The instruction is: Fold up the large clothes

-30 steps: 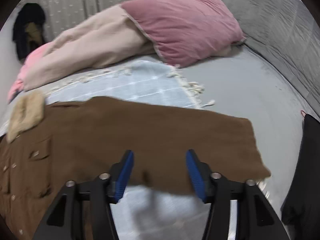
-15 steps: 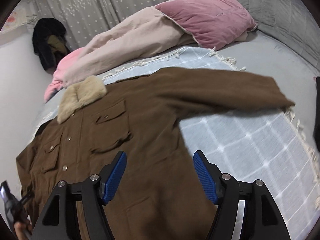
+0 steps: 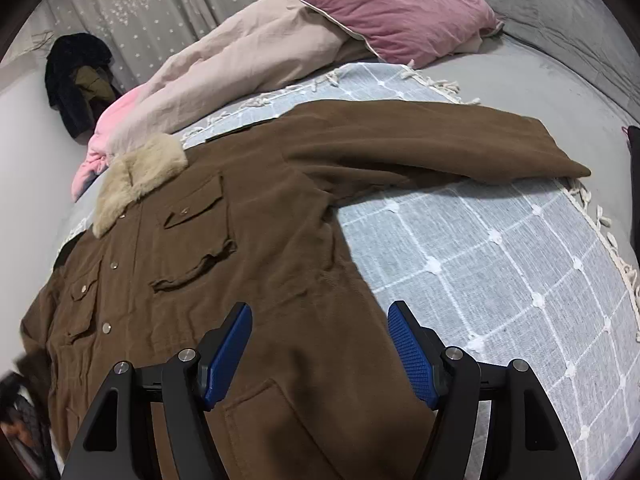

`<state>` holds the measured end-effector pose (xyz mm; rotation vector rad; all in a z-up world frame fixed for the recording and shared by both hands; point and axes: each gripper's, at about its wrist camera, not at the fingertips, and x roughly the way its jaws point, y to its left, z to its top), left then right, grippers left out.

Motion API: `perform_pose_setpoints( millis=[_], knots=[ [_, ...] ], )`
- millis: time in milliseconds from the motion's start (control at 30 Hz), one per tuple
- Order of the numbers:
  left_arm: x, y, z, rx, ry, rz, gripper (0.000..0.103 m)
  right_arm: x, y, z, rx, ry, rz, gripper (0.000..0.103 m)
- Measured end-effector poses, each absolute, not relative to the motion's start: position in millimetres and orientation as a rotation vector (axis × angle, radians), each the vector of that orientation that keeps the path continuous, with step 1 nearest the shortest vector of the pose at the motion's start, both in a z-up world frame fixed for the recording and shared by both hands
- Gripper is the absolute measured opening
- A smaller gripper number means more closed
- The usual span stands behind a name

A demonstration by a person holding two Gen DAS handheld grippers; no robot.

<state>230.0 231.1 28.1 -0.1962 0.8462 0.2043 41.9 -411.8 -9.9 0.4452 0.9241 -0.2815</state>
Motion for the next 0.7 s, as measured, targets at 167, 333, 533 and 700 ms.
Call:
perform_pose_setpoints(
  millis=[167, 333, 533, 700],
  knots=[
    [259.0, 273.5, 102.5, 0.026, 0.693, 0.435, 0.011, 41.0, -418.6, -13.9, 0.440, 0.932, -0.318, 0.071],
    [289.0, 315.8, 119.4, 0.151, 0.635, 0.602, 0.010, 43.0, -417.5, -15.4, 0.432, 0.937, -0.334, 0.071],
    [324.5, 345.6, 99.1, 0.182, 0.665, 0.714, 0.010, 44.0, -410.2, -15.7, 0.361, 0.941, -0.358, 0.071],
    [354.1, 375.9, 48.9, 0.218, 0.747, 0.798, 0.011, 49.1, -409.4, -24.1, 0.343, 0.967, -0.381, 0.071]
  ],
)
